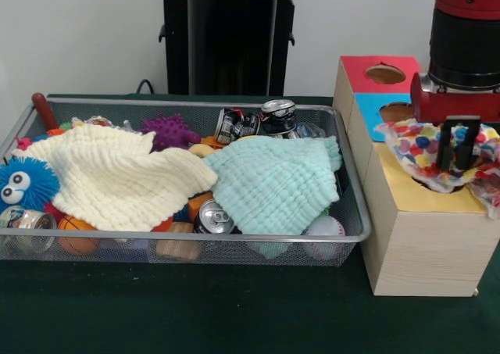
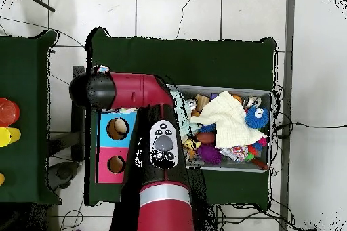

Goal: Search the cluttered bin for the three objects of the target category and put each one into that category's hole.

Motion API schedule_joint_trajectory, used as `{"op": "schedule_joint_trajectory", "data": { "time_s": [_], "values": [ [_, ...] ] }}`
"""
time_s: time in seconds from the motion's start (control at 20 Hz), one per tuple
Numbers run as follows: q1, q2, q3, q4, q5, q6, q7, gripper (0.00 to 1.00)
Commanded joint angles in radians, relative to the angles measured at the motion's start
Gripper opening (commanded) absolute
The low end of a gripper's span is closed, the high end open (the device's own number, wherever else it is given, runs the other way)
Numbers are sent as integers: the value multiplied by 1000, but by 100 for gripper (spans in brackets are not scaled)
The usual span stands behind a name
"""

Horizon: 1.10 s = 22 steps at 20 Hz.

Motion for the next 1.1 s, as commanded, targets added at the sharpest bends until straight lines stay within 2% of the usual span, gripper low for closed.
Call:
{"op": "schedule_joint_trajectory", "data": {
  "time_s": [0.05,0.35,0.75,0.95,1.1],
  "values": [
    [7,2,-15,3,-43,114,96,100],
    [23,-11,-36,22,-56,81,112,100],
    [32,6,-57,-8,-68,77,107,100],
    [43,16,-77,-27,-71,84,111,100],
    [66,39,-118,-80,-93,124,121,100]
  ]
}}
